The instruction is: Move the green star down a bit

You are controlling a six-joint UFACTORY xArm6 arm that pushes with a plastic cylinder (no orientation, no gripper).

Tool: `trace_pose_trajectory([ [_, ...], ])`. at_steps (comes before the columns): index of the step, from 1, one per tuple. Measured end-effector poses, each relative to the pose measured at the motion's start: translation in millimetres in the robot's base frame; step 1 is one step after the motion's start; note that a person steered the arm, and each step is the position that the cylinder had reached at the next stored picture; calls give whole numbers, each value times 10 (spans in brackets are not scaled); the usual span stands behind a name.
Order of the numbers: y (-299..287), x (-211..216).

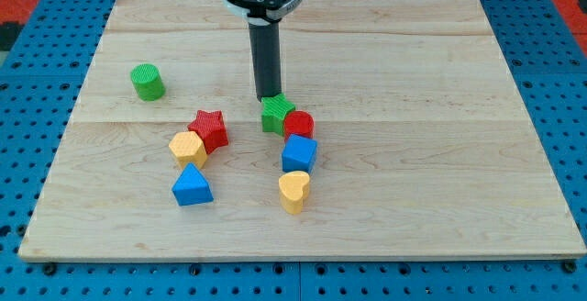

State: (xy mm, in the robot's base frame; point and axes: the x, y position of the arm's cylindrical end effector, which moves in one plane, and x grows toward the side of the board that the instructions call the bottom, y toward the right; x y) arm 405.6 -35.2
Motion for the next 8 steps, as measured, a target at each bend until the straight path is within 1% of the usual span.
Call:
trace_pose_trajectory([
  [1, 4, 98],
  [2, -135, 118],
  [3, 54, -317],
  [4, 380, -460],
  [5, 523, -166],
  [7, 262, 112],
  [8, 17, 153],
])
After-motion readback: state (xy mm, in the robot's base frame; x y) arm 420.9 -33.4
